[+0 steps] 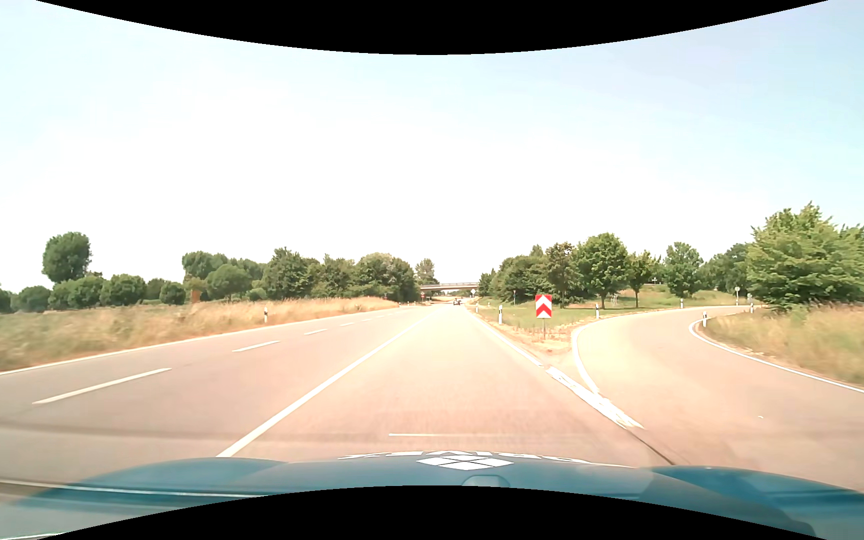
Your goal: Follow the waypoints while adhering to traffic rules and regulations
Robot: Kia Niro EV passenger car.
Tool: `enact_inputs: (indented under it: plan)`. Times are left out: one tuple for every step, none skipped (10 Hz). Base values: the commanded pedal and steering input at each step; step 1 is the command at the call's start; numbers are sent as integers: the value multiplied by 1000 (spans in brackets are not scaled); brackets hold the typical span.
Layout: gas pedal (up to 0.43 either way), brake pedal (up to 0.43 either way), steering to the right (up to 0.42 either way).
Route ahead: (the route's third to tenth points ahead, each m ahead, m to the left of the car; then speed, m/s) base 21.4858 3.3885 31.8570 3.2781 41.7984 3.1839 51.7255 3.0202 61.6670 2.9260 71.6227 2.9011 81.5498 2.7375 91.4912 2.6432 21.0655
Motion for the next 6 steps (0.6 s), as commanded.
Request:
enact_inputs:
  plan:
    - [157, 0, 0]
    - [150, 0, 0]
    - [150, 0, 0]
    - [150, 0, 0]
    - [150, 0, 0]
    - [150, 0, 0]
